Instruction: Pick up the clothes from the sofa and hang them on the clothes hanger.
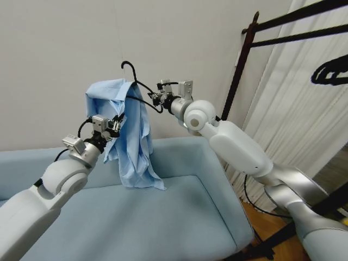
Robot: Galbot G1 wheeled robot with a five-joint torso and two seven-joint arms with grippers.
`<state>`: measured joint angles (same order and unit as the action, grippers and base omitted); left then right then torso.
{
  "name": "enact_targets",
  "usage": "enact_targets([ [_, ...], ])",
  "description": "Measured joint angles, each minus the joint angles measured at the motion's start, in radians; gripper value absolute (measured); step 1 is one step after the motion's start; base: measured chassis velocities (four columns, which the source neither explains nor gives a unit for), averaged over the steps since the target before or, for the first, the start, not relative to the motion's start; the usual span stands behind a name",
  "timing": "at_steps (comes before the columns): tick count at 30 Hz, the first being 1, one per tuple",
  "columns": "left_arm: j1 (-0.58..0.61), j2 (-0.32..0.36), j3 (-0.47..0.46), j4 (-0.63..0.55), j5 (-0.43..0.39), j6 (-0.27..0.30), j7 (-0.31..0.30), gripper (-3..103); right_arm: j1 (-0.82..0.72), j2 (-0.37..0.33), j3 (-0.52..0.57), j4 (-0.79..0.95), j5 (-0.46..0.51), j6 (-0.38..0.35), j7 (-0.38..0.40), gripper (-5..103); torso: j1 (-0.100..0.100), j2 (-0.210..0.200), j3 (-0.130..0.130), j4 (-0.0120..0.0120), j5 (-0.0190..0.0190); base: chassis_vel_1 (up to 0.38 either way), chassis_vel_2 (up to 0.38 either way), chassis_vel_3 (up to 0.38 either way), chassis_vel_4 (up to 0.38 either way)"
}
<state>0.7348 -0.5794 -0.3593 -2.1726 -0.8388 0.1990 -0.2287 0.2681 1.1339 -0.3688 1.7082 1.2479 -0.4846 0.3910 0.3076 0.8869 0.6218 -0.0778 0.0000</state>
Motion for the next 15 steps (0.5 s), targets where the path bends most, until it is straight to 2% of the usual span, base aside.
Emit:
enact_targets([
  [5, -0.019, 0.004, -0.011, 0.048, 0.000, 0.000, -0.001, 2, 0.001, 0.004, -0.004, 0.039, 0.029, 0.000, 0.010, 2, 0.000, 0.000, 0.000, 0.0000, -0.0003, 0.000, 0.000, 0.000, 0.000],
  [9, -0.117, 0.012, 0.004, 0.125, -0.016, -0.004, -0.012, 2, -0.013, -0.014, -0.023, 0.096, 0.059, 0.000, 0.018, 2, 0.000, 0.000, 0.000, -0.0002, -0.0002, 0.000, 0.000, 0.000, 0.000],
  [15, -0.212, 0.024, 0.026, 0.178, -0.033, -0.004, -0.014, 2, -0.032, -0.043, -0.028, 0.129, 0.075, -0.002, 0.017, 2, 0.000, 0.000, 0.000, -0.0003, 0.0000, 0.000, 0.000, 0.000, 0.000],
])
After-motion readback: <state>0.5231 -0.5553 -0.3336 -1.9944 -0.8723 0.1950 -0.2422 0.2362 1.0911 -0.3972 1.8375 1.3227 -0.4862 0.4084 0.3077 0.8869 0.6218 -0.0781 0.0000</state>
